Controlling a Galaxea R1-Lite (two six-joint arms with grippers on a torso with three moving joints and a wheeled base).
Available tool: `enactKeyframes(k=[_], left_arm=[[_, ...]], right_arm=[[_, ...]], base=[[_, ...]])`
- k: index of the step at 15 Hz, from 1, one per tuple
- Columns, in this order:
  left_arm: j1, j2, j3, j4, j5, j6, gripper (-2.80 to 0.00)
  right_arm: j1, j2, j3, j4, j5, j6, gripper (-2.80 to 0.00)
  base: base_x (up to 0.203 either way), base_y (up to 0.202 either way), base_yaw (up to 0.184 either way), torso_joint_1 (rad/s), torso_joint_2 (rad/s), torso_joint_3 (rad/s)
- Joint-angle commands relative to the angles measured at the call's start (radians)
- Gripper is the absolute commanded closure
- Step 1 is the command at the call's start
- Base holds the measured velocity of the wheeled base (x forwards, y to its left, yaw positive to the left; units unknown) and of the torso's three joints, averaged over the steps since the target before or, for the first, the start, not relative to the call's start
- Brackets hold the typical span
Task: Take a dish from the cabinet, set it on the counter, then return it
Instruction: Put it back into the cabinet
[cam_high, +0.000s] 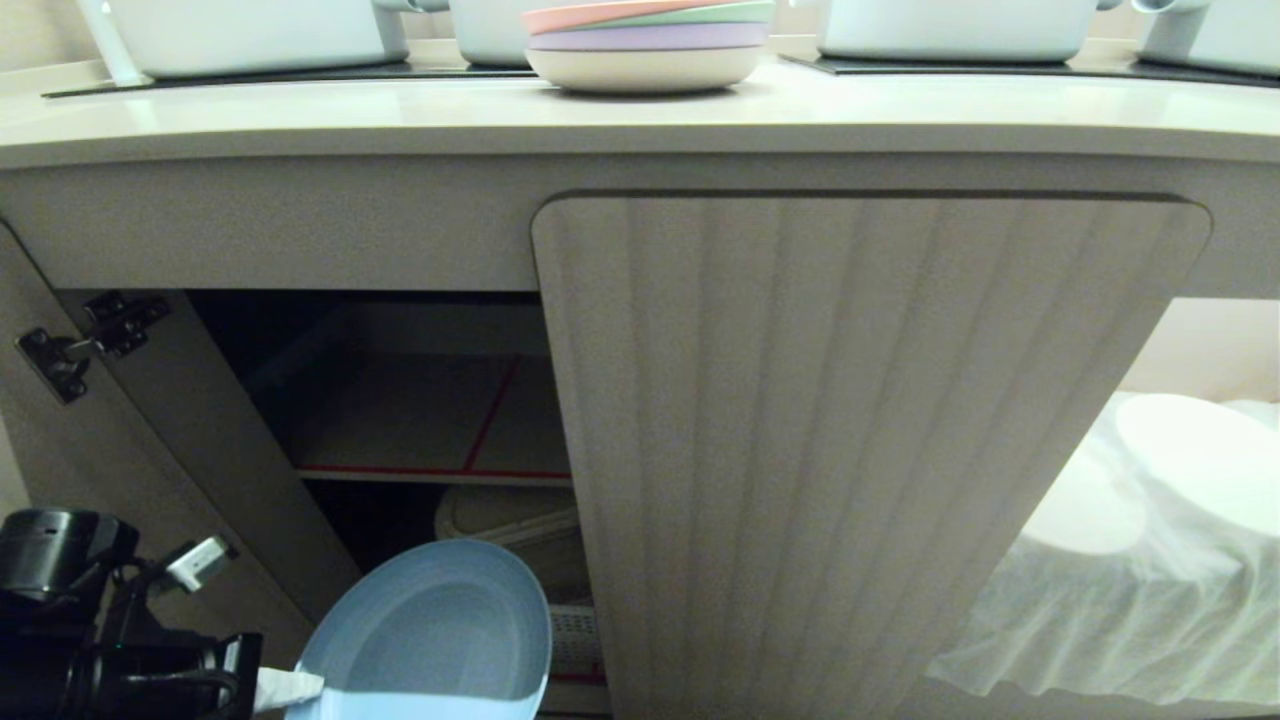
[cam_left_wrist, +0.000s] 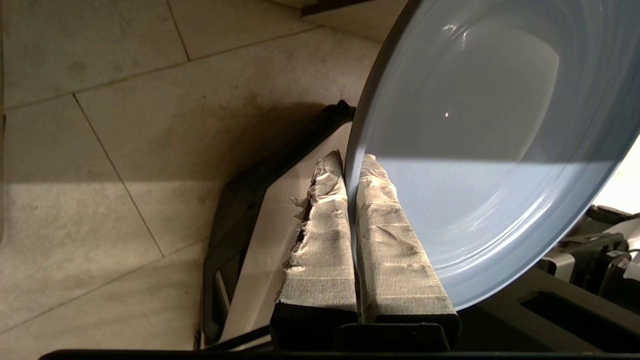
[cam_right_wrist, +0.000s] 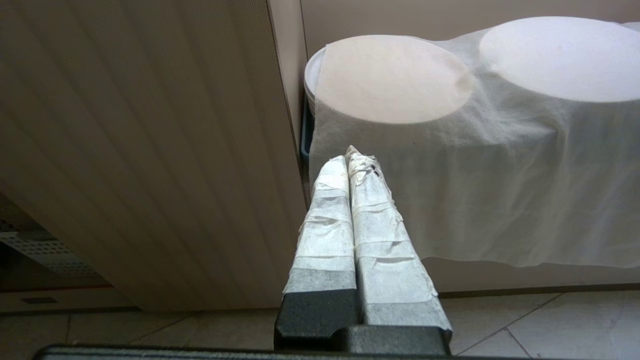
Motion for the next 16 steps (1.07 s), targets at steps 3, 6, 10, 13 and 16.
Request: enactKeyframes(k=[3, 6, 10, 13, 16], left_arm=[[-0.004, 0.048, -0.045, 0.005, -0.001, -0.002, 0.00], [-0.004, 0.096, -0.129, 0.085, -0.001, -0.004, 0.00], [-0.004, 0.173, -0.231, 0.202, -0.002, -0.004, 0.00], [-0.006, 0.227, -0.286, 0.204, -0.001, -0.039, 0.00], [-0.007, 0.266, -0.326, 0.205, 0.004, -0.055, 0.00]], right_arm=[[0.001, 0.000, 0.000, 0.000, 0.000, 0.000, 0.00], [0.001, 0.000, 0.000, 0.000, 0.000, 0.000, 0.00], [0.000, 0.000, 0.000, 0.000, 0.000, 0.000, 0.00], [0.001, 0.000, 0.000, 0.000, 0.000, 0.000, 0.00], [0.001, 0.000, 0.000, 0.000, 0.000, 0.000, 0.00]], base=[[0.000, 0.000, 0.000, 0.000, 0.00, 0.000], [0.000, 0.000, 0.000, 0.000, 0.00, 0.000], [0.000, 0.000, 0.000, 0.000, 0.00, 0.000], [0.000, 0.000, 0.000, 0.000, 0.00, 0.000], [0.000, 0.000, 0.000, 0.000, 0.00, 0.000]])
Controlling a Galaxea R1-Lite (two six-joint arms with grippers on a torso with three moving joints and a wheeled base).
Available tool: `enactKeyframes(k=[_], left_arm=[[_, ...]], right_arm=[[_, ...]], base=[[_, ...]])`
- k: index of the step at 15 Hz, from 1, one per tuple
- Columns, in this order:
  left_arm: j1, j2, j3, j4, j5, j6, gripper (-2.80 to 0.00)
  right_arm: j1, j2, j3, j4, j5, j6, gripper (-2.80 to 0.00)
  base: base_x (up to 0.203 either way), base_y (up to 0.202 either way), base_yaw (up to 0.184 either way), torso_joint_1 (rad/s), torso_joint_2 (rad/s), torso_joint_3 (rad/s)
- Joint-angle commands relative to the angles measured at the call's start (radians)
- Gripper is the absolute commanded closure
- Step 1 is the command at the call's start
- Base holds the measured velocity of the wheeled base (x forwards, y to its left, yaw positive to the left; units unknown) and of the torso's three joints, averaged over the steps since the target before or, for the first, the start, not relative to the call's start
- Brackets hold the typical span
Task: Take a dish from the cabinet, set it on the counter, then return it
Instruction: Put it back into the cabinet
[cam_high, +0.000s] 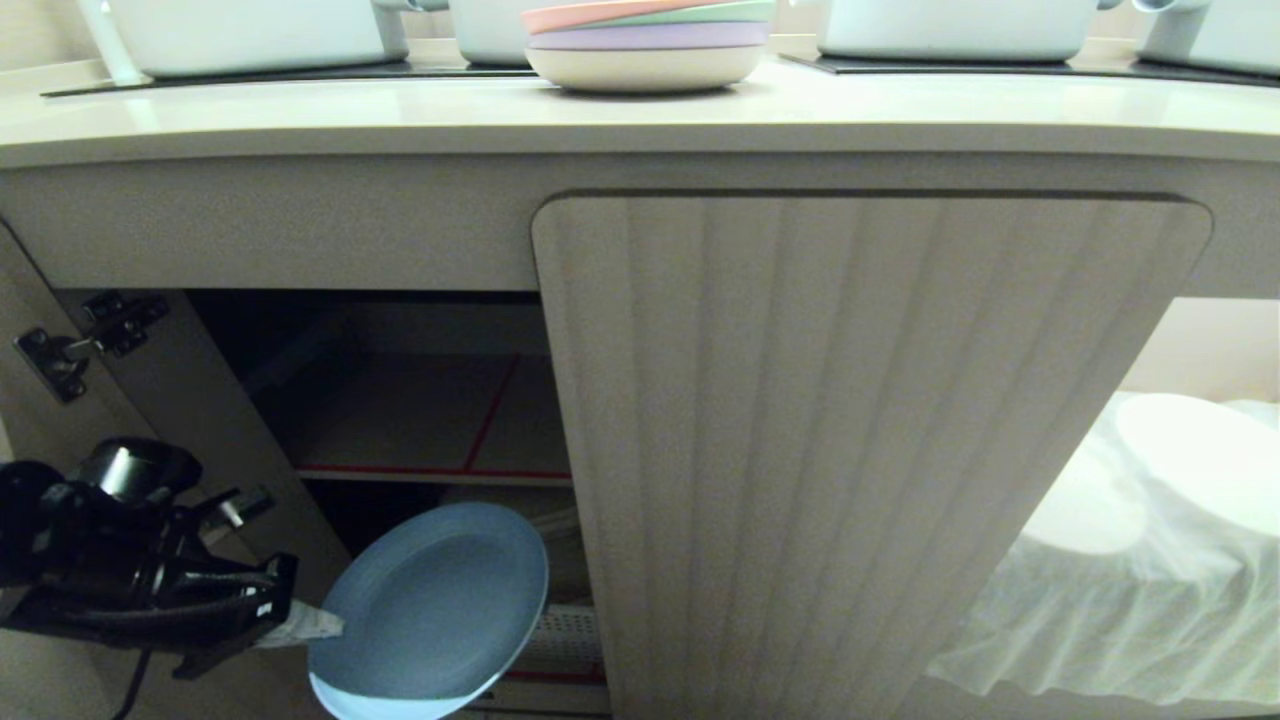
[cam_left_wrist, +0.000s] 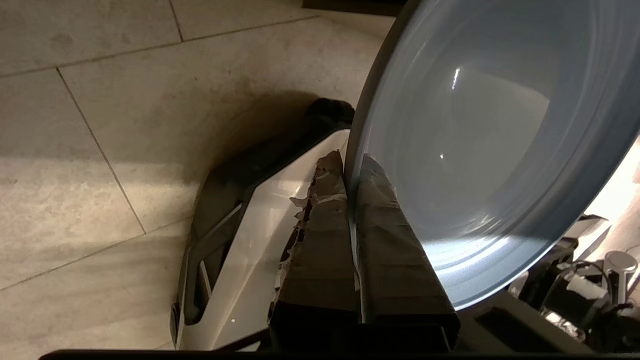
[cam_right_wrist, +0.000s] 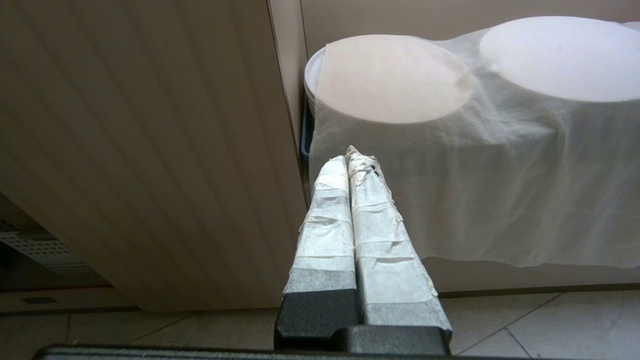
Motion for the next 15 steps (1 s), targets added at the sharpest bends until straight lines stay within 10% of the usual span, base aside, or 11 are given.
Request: enactKeyframes(k=[1, 15], left_arm=[[-0.003, 0.044, -0.031, 0.002, -0.002, -0.001, 0.00], [-0.031, 0.138, -0.236, 0.100, -0.002, -0.002, 0.00]], right_arm=[[0.001, 0.000, 0.000, 0.000, 0.000, 0.001, 0.00], [-0.001, 0.000, 0.000, 0.000, 0.000, 0.001, 0.00]], base=[[0.000, 0.000, 0.000, 0.000, 0.00, 0.000], [0.000, 0.000, 0.000, 0.000, 0.00, 0.000]])
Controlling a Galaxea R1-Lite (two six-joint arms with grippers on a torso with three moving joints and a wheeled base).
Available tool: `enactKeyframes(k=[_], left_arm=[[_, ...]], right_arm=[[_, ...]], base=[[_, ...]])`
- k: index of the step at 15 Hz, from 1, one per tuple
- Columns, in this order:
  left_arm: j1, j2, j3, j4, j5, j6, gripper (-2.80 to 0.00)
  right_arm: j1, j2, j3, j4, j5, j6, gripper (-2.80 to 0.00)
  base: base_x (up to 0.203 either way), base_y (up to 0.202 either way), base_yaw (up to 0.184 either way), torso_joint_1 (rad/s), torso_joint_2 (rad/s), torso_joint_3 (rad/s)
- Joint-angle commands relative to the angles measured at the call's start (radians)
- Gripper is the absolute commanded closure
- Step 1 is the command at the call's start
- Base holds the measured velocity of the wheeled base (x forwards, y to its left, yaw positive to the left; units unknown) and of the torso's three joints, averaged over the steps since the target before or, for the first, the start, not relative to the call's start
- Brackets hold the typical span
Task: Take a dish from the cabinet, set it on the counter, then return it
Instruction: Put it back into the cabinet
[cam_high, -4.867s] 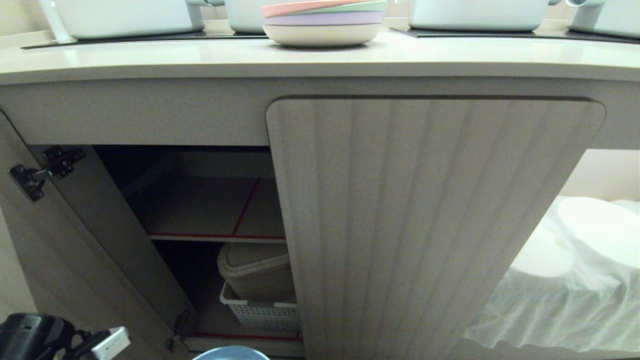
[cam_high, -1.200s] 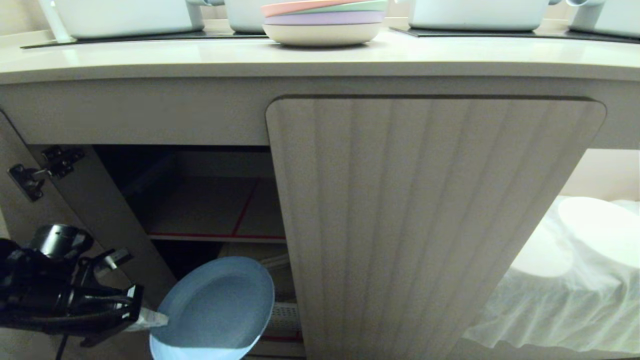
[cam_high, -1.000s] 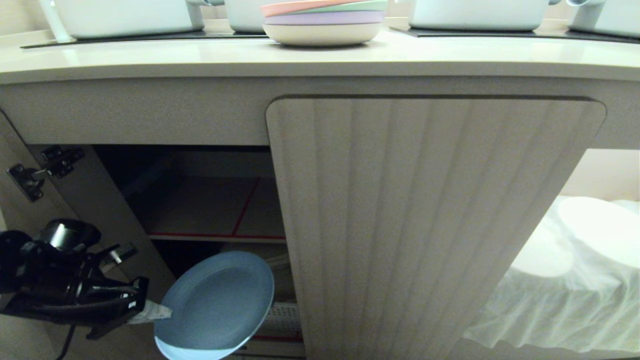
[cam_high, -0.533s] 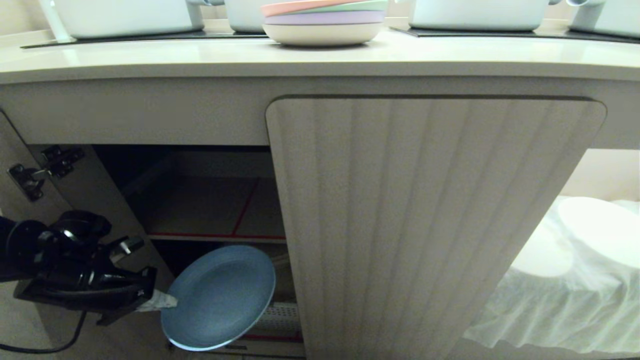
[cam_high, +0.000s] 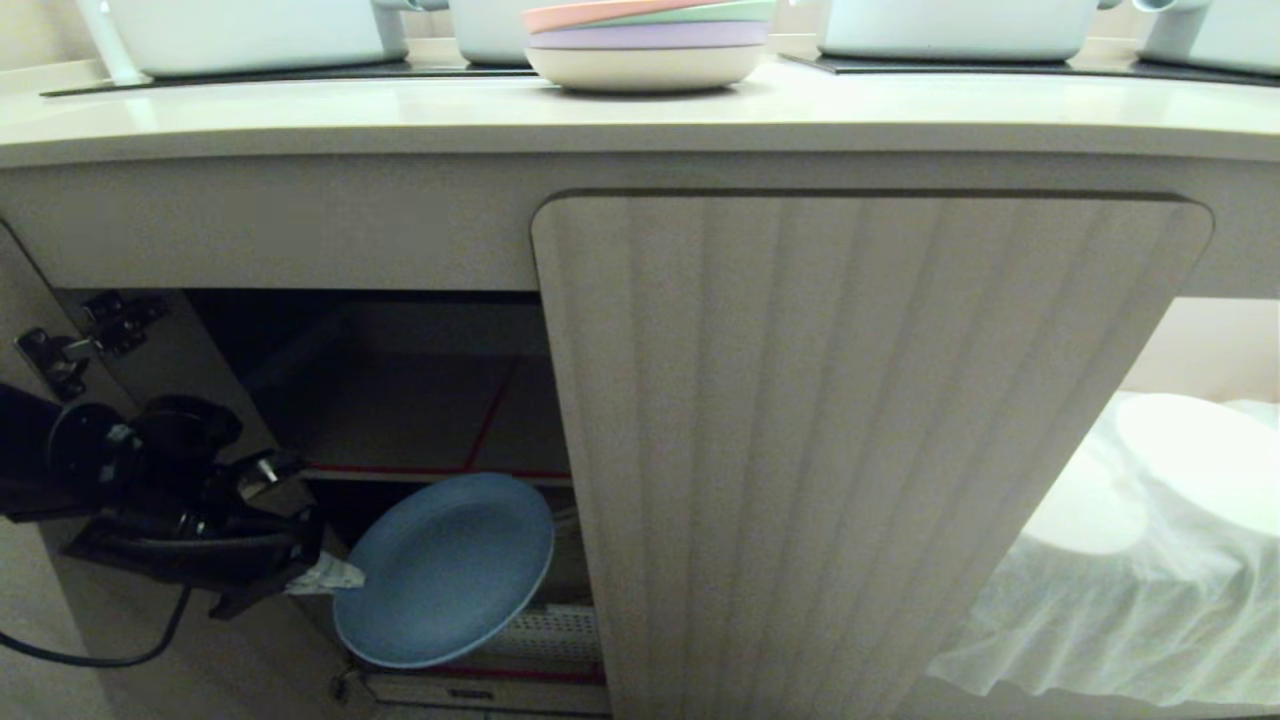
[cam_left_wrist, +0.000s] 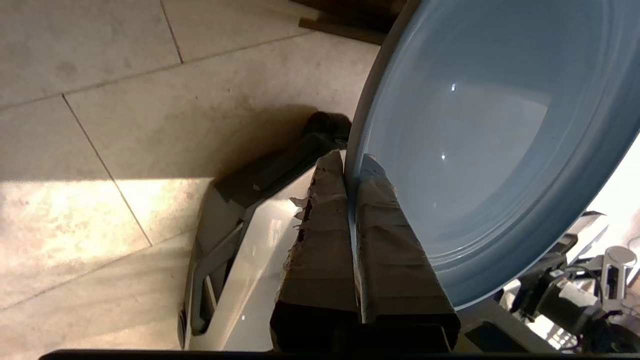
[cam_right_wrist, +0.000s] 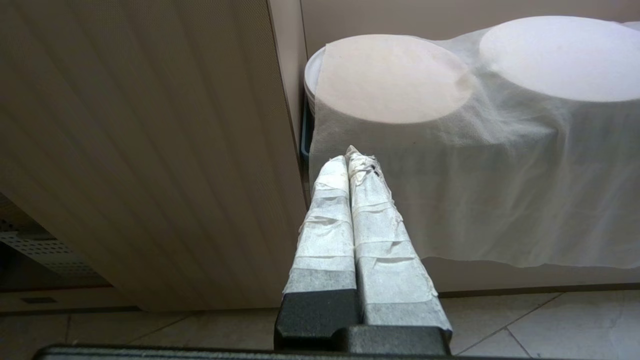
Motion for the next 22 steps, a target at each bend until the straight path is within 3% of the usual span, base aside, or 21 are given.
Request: enactKeyframes(k=[1, 13, 22], left_arm=[[-0.002, 0.018, -0.028, 0.002, -0.003, -0.001, 0.00], [-0.092, 0.098, -0.164, 0.004, -0.002, -0.052, 0.00], [-0.094, 0.156, -0.242, 0.001, -0.003, -0.180, 0.00]], right_arm=[[0.001, 0.000, 0.000, 0.000, 0.000, 0.000, 0.00], [0.000, 0.000, 0.000, 0.000, 0.000, 0.000, 0.00], [0.001, 0.000, 0.000, 0.000, 0.000, 0.000, 0.00]], base=[[0.000, 0.000, 0.000, 0.000, 0.00, 0.000], [0.000, 0.000, 0.000, 0.000, 0.00, 0.000], [0.000, 0.000, 0.000, 0.000, 0.00, 0.000]])
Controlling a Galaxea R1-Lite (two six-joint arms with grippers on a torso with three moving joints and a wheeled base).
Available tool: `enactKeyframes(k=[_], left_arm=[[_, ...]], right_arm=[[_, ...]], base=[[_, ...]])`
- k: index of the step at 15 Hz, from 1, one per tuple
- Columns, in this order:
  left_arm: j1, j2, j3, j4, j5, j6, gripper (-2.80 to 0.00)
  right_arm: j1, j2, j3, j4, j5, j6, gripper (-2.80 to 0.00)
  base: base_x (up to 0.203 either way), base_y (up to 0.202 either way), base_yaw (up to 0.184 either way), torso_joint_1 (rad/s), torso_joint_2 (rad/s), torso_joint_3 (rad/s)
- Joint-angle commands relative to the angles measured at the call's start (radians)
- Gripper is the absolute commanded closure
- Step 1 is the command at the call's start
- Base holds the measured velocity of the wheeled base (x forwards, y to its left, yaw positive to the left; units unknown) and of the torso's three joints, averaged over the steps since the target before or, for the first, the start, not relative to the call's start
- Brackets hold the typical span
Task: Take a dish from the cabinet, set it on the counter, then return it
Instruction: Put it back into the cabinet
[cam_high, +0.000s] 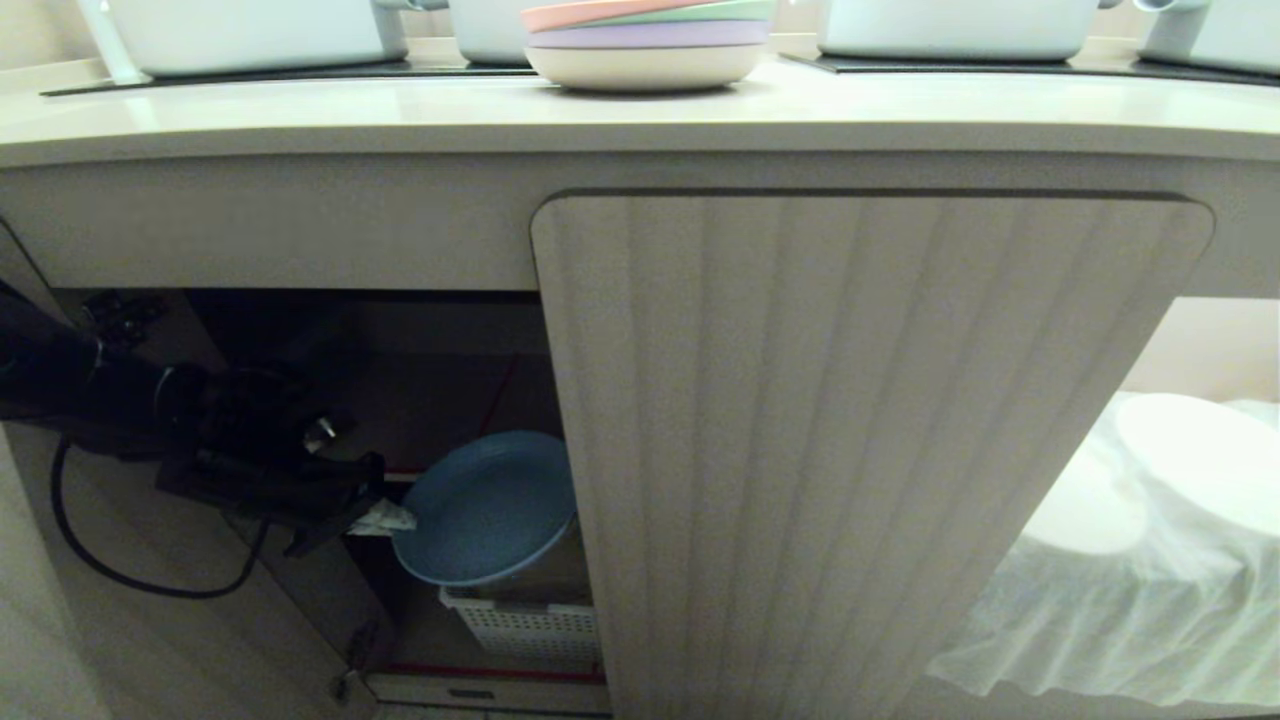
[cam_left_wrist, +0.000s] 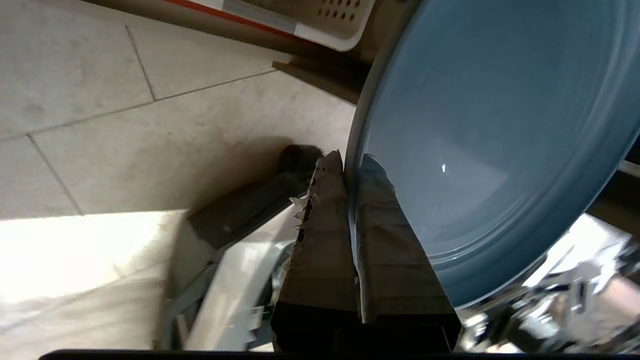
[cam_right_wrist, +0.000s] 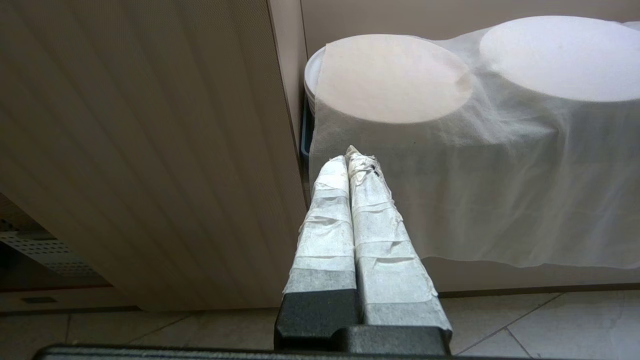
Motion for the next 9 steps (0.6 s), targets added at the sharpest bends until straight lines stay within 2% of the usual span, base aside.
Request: enactKeyframes(k=[1, 3, 6, 9], left_arm=[[0.000, 0.007, -0.013, 0.003, -0.003, -0.015, 0.00], [-0.001, 0.007, -0.014, 0.003, -0.004, -0.017, 0.00], [-0.010, 0.017, -0.036, 0.001, -0.003, -0.075, 0.00], [-0.018, 0.021, -0.042, -0.001, -0.003, -0.088, 0.00]], right_arm=[[0.000, 0.000, 0.000, 0.000, 0.000, 0.000, 0.00], [0.001, 0.000, 0.000, 0.000, 0.000, 0.000, 0.00], [0.001, 0.000, 0.000, 0.000, 0.000, 0.000, 0.00], [0.001, 0.000, 0.000, 0.000, 0.000, 0.000, 0.00]], base=[[0.000, 0.000, 0.000, 0.000, 0.00, 0.000], [0.000, 0.000, 0.000, 0.000, 0.00, 0.000], [0.000, 0.000, 0.000, 0.000, 0.00, 0.000], [0.000, 0.000, 0.000, 0.000, 0.00, 0.000]])
